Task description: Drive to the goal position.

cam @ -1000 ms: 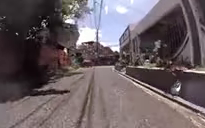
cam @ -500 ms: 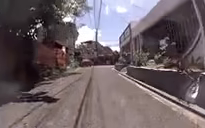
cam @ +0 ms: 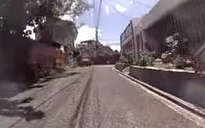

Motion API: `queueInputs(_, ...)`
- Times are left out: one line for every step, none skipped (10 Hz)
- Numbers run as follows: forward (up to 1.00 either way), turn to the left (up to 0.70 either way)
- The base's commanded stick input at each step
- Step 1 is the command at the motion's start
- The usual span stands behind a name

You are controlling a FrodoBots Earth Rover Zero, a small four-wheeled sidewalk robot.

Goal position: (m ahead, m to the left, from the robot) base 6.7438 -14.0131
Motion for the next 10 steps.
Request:
queueInputs(0.85, 0.00)
queueInputs(0.85, 0.00)
queueInputs(0.85, 0.00)
queueInputs(0.85, 0.00)
queueInputs(0.85, 0.00)
queueInputs(0.85, 0.00)
queueInputs(0.85, 0.00)
queueInputs(0.85, 0.00)
queueInputs(0.85, 0.12)
queueInputs(0.85, 0.24)
